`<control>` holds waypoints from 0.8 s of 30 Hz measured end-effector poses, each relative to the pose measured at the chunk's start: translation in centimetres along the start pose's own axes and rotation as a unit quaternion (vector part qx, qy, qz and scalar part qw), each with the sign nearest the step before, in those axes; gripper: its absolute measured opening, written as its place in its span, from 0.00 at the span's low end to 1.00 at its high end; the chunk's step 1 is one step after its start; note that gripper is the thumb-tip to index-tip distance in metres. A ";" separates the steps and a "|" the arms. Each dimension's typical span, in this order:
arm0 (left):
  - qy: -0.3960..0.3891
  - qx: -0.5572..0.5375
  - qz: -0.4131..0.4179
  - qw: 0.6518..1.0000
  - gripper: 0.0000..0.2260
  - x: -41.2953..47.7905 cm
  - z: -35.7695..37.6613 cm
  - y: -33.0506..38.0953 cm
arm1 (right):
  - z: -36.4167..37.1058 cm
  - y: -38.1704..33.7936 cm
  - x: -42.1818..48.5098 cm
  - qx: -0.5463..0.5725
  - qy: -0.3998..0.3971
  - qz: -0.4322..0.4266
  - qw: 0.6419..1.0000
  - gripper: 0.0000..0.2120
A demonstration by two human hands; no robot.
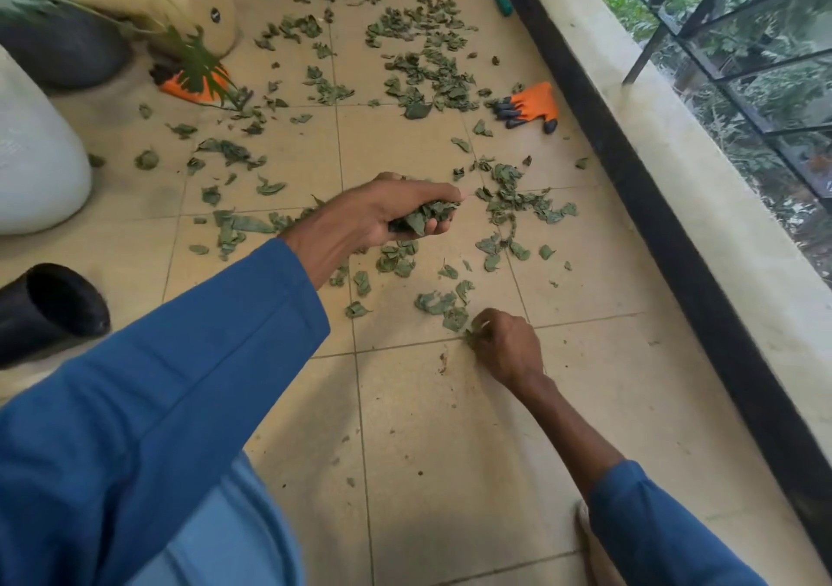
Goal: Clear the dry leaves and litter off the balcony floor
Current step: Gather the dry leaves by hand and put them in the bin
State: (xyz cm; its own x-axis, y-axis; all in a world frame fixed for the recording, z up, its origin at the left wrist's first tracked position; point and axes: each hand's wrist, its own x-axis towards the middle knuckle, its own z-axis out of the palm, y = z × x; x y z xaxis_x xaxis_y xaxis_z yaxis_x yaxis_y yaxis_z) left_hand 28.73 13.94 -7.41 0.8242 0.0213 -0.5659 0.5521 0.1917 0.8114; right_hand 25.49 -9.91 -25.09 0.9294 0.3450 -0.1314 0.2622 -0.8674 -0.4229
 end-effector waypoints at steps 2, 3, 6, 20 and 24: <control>0.003 0.001 0.003 1.000 0.17 -0.2 -0.4 -0.1 | -0.7 0.5 -0.1 0.055 -0.006 0.019 0.998 0.14; 0.006 0.004 0.004 1.000 0.18 -0.2 -0.5 -0.1 | -1.1 0.6 0.1 0.070 -0.009 0.022 0.997 0.13; 0.013 0.018 0.006 1.000 0.19 -0.3 -0.8 -0.2 | -1.7 0.1 1.2 0.116 -0.018 0.024 0.993 0.07; 0.052 0.113 0.011 0.992 0.19 -1.3 -2.4 -1.1 | 1.9 -2.5 1.1 -0.074 0.027 -0.051 0.996 0.09; 0.074 0.171 0.020 0.982 0.21 -1.6 -3.6 -1.7 | 0.7 -2.2 1.6 0.022 -0.014 -0.038 0.999 0.12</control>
State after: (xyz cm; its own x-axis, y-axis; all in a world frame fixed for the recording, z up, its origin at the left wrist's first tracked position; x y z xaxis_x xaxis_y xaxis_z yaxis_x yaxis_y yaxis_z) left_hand 26.02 17.08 -8.35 0.8327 0.1692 -0.5272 0.5506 -0.1524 0.8208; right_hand 26.18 -7.19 -25.00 0.8995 0.4199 -0.1210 0.3198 -0.8213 -0.4724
